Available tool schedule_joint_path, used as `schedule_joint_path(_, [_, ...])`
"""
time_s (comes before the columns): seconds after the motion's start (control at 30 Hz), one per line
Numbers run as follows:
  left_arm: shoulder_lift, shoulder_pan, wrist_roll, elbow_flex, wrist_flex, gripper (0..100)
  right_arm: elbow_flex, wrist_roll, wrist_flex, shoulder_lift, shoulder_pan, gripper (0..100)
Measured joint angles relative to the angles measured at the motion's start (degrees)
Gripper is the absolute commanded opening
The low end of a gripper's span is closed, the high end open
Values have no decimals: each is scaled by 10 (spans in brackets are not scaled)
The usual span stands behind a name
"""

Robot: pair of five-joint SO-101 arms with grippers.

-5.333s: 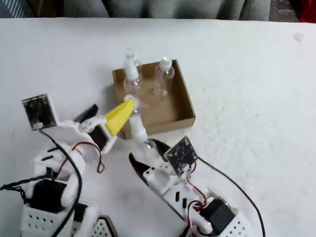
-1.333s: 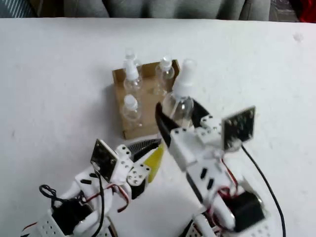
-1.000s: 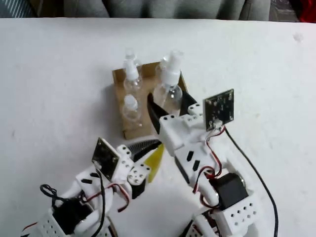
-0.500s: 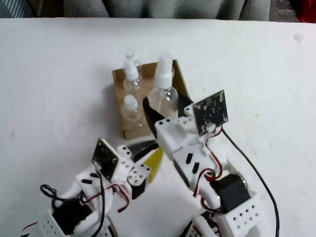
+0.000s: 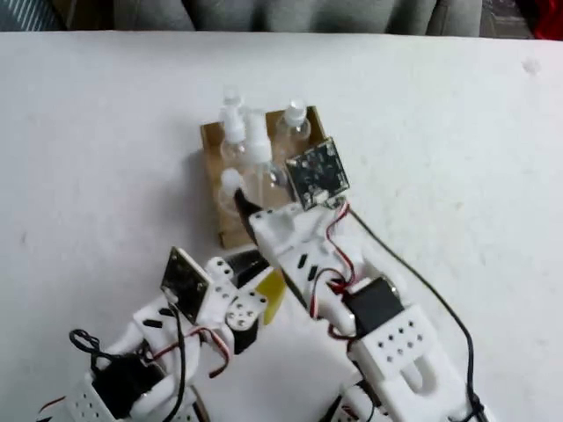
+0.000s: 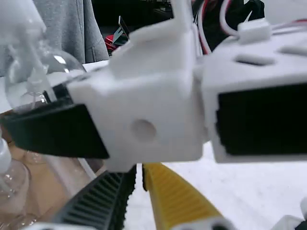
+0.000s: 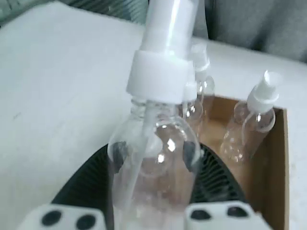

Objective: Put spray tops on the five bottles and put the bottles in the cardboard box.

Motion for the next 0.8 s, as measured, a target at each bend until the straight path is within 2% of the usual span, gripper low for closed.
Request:
schedule_joint_path(0.27, [-11, 6, 1, 19, -52, 20, -36, 2, 152, -92, 4, 17])
schedule_joint_path(0.57, [-12, 9, 0, 32, -73, 20, -36, 2, 215, -187, -4, 17])
schedule_joint_path(0.8, [-12, 10, -1, 27, -73, 20, -36, 4, 227, -220, -11, 17])
